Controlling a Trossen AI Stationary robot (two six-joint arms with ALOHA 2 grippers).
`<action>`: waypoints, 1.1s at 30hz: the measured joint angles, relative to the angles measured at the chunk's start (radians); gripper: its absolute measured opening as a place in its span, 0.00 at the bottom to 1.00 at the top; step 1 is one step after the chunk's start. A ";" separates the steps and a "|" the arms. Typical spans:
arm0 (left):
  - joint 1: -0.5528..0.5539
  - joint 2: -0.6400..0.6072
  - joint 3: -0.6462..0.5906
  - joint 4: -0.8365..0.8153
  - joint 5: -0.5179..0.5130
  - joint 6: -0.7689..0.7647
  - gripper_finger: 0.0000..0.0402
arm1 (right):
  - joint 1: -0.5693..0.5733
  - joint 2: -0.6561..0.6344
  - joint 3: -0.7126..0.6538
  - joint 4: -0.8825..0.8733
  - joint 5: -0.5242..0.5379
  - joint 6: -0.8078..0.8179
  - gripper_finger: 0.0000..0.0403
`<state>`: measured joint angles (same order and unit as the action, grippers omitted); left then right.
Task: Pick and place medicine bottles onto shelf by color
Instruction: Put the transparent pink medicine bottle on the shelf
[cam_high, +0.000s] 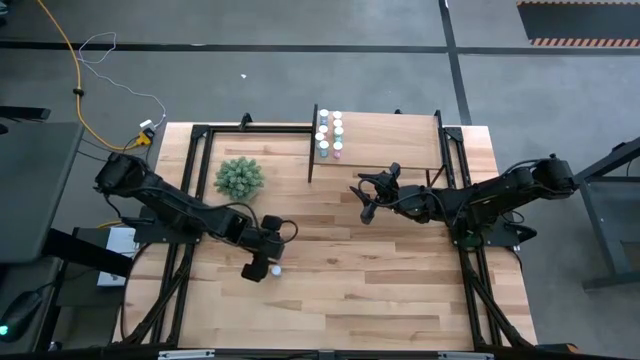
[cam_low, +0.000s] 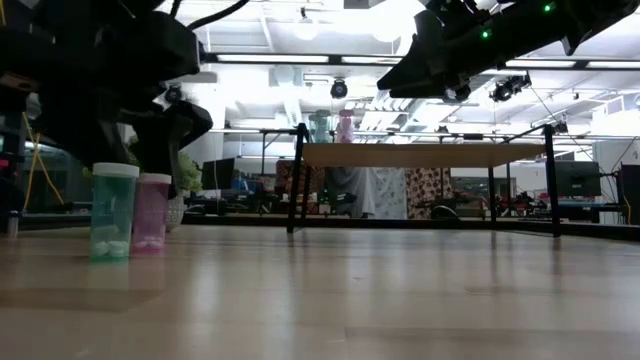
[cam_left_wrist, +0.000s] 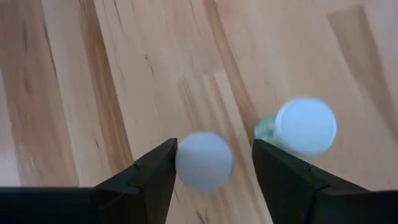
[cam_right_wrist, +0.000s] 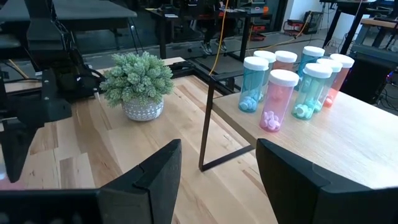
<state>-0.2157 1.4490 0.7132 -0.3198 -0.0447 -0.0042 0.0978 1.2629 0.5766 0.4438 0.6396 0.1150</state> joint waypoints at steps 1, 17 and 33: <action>0.000 0.007 0.000 0.009 0.000 0.000 0.48 | 0.000 0.000 0.000 -0.001 0.000 0.000 0.50; 0.000 0.018 0.002 0.025 0.000 0.008 0.32 | 0.000 0.000 0.000 -0.010 0.000 0.000 0.50; 0.017 0.017 0.281 -0.302 -0.122 0.120 0.27 | 0.016 -0.041 0.000 -0.031 0.001 -0.049 0.50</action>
<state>-0.1989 1.4662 0.9945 -0.6218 -0.1669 0.1156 0.1138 1.2222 0.5766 0.4128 0.6403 0.0663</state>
